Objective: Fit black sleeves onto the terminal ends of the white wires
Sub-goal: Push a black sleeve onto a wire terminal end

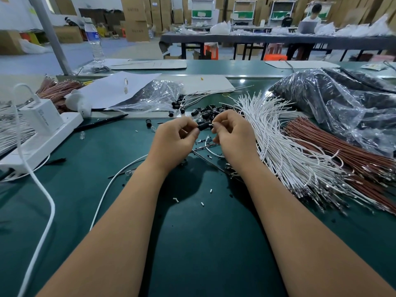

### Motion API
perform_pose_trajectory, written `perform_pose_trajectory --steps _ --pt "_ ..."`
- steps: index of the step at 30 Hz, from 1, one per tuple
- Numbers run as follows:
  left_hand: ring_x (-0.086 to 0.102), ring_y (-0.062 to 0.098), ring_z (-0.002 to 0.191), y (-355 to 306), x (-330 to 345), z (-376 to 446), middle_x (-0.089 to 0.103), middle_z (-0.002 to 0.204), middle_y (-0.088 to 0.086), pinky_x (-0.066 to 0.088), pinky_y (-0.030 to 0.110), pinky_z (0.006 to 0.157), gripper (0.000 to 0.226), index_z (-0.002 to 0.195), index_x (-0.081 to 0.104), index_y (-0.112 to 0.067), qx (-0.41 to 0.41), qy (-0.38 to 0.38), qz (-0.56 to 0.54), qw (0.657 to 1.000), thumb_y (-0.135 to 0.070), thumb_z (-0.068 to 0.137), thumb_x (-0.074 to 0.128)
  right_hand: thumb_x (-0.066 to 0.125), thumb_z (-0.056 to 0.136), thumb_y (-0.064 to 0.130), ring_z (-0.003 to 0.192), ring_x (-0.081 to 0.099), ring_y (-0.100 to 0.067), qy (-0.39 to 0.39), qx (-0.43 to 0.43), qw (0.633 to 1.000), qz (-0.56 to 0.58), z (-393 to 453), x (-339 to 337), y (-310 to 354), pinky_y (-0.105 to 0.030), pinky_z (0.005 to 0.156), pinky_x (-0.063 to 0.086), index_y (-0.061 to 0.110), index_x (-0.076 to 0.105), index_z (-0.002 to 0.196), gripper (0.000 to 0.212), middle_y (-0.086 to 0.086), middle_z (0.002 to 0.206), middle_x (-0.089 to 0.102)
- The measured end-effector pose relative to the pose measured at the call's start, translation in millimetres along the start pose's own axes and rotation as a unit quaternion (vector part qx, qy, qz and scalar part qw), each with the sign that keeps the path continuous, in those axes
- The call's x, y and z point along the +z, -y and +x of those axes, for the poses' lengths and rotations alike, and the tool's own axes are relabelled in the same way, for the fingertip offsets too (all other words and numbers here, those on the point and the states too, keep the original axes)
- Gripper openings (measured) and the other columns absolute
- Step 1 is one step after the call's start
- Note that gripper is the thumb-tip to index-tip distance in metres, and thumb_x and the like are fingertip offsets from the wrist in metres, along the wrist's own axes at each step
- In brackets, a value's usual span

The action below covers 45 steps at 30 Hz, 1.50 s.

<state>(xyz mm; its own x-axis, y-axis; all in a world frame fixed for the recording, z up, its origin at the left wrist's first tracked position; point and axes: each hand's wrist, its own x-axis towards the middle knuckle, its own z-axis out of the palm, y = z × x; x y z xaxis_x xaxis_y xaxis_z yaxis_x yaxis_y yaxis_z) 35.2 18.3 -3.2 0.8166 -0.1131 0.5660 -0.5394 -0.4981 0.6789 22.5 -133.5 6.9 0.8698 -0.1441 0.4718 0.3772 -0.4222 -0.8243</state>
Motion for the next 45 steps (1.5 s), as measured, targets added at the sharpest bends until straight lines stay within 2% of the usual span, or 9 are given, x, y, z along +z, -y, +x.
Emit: perform_pose_trajectory --steps 5,10,19,25,28,32,38,41,45 --pt "0.053 0.005 0.055 -0.6 0.1 0.8 0.062 0.066 -0.013 0.045 0.018 0.057 0.011 0.08 0.066 -0.023 -0.001 0.007 0.013 1.0 -0.013 0.085 0.067 0.058 0.092 0.008 0.066 0.063 -0.027 0.005 0.004 1.0 -0.013 0.6 0.9 -0.8 -0.037 0.063 0.053 0.029 0.057 0.076 0.027 0.002 0.07 0.062" --pt "0.053 0.008 0.053 -0.8 0.8 0.4 0.067 0.066 -0.001 0.044 0.023 0.056 0.012 0.077 0.065 -0.018 -0.025 0.036 0.012 0.999 -0.015 0.088 0.065 0.059 0.091 0.007 0.067 0.063 -0.022 0.005 -0.006 0.999 -0.031 0.3 1.4 -1.6 -0.036 0.066 0.052 0.02 0.061 0.082 0.016 0.004 0.071 0.061" --pt "0.051 0.012 0.056 -4.6 -0.7 0.5 0.066 0.066 -0.001 0.045 0.026 0.057 0.012 0.079 0.067 -0.009 -0.055 0.047 -0.082 0.994 -0.006 0.09 0.062 0.061 0.091 0.009 0.066 0.067 -0.019 -0.017 -0.015 0.998 -0.057 -1.5 3.2 -1.9 -0.038 0.068 0.055 0.017 0.066 0.085 0.011 0.001 0.074 0.067" --pt "0.043 0.0 0.042 -5.5 -0.3 -0.3 0.065 0.065 0.003 0.032 0.009 0.046 0.011 0.079 0.066 -0.007 -0.043 0.038 -0.068 0.996 -0.006 0.089 0.063 0.059 0.091 0.007 0.068 0.068 -0.021 -0.012 -0.031 0.996 -0.08 -4.2 4.0 -1.8 -0.041 0.07 0.055 0.012 0.067 0.089 0.01 0.0 0.074 0.067" --pt "0.043 0.001 0.042 -5.6 -0.3 -0.2 0.067 0.067 0.008 0.032 0.009 0.046 0.011 0.079 0.067 -0.008 -0.044 0.032 -0.052 0.997 -0.009 0.089 0.064 0.059 0.089 0.008 0.067 0.065 -0.019 -0.016 -0.048 0.994 -0.102 -6.6 5.2 -0.4 -0.036 0.068 0.053 0.01 0.068 0.09 0.01 0.002 0.071 0.066" --pt "0.046 0.0 0.045 -4.9 0.6 -0.4 0.068 0.069 0.008 0.035 0.009 0.049 0.01 0.08 0.067 -0.01 -0.042 0.028 -0.032 0.998 -0.012 0.089 0.064 0.067 0.085 0.015 0.065 0.061 -0.011 -0.016 -0.056 0.992 -0.109 -8.5 7.6 1.2 -0.015 0.061 0.045 0.011 0.069 0.087 0.005 0.015 0.065 0.058" --pt "0.051 -0.002 0.056 -3.4 -0.6 0.2 0.062 0.07 -0.009 0.04 0.01 0.055 0.007 0.082 0.064 -0.017 -0.043 0.011 -0.005 0.999 -0.019 0.088 0.067 0.069 0.087 0.021 0.064 0.065 -0.013 -0.011 -0.038 0.996 -0.078 -8.6 6.7 1.3 -0.03 0.066 0.052 0.012 0.068 0.084 0.01 0.009 0.065 0.064" --pt "0.05 0.009 0.059 -5.4 -1.5 1.4 0.065 0.069 0.009 0.042 0.021 0.057 0.007 0.081 0.065 -0.014 -0.039 0.028 -0.012 0.999 -0.014 0.088 0.067 0.069 0.088 0.02 0.067 0.067 -0.018 -0.001 -0.022 0.997 -0.074 -7.8 6.7 1.0 -0.036 0.068 0.054 0.01 0.068 0.085 0.011 0.002 0.069 0.067" --pt "0.045 0.015 0.057 -9.1 -2.3 2.4 0.062 0.072 0.026 0.036 0.023 0.053 0.006 0.085 0.067 -0.014 -0.051 0.056 -0.033 0.997 -0.009 0.088 0.066 0.07 0.087 0.017 0.069 0.069 -0.023 0.004 0.022 0.999 -0.033 -4.9 4.8 1.1 -0.044 0.071 0.056 0.013 0.066 0.083 0.007 -0.002 0.072 0.069"
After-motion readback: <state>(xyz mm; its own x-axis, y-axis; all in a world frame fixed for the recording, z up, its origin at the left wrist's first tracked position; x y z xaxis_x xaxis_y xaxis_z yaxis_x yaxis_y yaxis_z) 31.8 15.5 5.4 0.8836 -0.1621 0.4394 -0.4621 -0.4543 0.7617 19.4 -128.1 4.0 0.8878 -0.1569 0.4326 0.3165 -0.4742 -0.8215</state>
